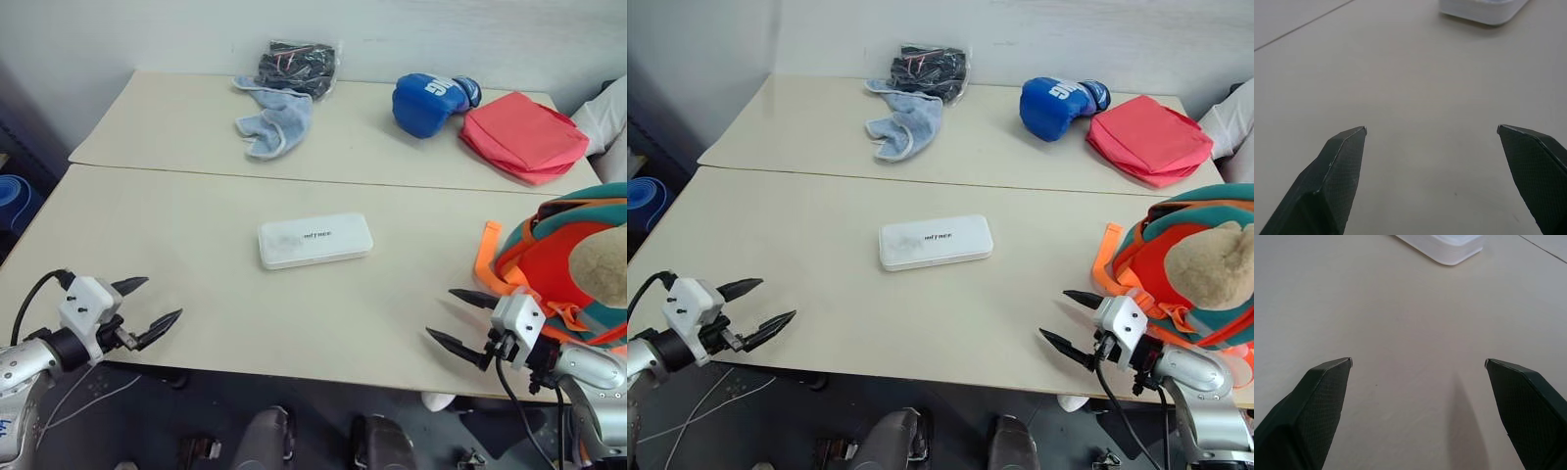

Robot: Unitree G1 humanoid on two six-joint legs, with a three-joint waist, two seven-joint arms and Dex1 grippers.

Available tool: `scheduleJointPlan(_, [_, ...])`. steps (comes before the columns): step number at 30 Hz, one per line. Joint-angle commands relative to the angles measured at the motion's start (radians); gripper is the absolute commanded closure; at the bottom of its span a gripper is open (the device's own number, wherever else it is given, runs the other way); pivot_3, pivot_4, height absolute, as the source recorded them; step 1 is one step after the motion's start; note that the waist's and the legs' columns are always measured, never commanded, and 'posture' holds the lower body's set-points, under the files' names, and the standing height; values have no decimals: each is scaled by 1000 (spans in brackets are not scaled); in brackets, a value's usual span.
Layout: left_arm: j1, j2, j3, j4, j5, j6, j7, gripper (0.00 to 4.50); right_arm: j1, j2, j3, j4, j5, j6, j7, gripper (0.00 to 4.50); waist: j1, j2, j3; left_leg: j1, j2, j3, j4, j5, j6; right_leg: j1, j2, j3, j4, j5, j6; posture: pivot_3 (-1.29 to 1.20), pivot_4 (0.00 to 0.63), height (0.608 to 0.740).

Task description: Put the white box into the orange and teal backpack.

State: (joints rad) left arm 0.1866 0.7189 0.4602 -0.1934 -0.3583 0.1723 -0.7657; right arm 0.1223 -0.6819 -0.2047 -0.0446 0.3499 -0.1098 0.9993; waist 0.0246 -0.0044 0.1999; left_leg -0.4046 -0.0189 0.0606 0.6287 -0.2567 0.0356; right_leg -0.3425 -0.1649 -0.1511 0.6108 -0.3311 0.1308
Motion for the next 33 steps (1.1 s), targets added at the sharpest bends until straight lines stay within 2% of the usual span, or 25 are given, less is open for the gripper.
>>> scheduleJointPlan(1, [-39,-5,-1,-40,4,4,40,0,-4,-4,-29,-12,18,-26,1,45,0,0,0,0,0,0,0,0,0,0,0,0,0,0,0,0,150,740])
scheduleJointPlan(8, [-111,-15,-12,-48,-98,131,35,0,-81,32,-13,-28,27,53,-86,45,-4,0,0,0,0,2,0,0,0,-1,1,0,1,0,0,0,150,740])
scheduleJointPlan(9, [-135,-21,-23,-46,-89,147,62,393,-107,36,-5,-32,12,78,-115,202,-4,0,0,1,1,2,1,0,0,-1,1,0,2,0,0,0,150,740])
scheduleJointPlan(11, [-210,-44,-64,-46,-75,221,142,893,-168,39,30,-39,-9,147,-147,657,-1,1,0,1,1,2,1,0,0,-1,1,1,3,0,0,0,150,740])
scheduleJointPlan(16, [-353,-100,-168,-32,-25,388,295,2485,-311,74,131,-36,-135,217,-264,2366,-1,0,0,0,0,2,2,3,3,-2,2,2,9,0,0,0,150,740])
scheduleJointPlan(18, [-398,-137,-208,-6,6,403,350,3135,-344,139,157,-52,-221,224,-400,3058,0,0,0,0,0,3,1,3,4,-3,2,2,9,0,0,0,150,740])
scheduleJointPlan(22, [-434,-202,-251,20,68,432,447,4414,-373,252,207,-61,-325,241,-558,4484,-3,0,0,-1,0,3,1,4,3,-3,3,2,9,0,0,0,150,740])
scheduleJointPlan(25, [-459,-289,-277,10,78,434,511,4467,-461,317,231,42,-403,249,-672,4499,-8,0,0,-1,0,5,2,4,3,-4,3,5,9,0,0,0,150,740])
scheduleJointPlan(29, [-489,-377,-278,-19,79,473,585,4467,-530,348,254,136,-391,208,-646,4499,-7,0,0,-1,1,5,2,5,3,-5,4,5,11,0,0,0,150,740])
scheduleJointPlan(33, [-488,-396,-314,-27,94,496,588,4467,-559,369,274,193,-372,181,-609,4499,-7,0,0,-1,2,5,2,5,3,-5,6,7,9,0,0,0,150,740])
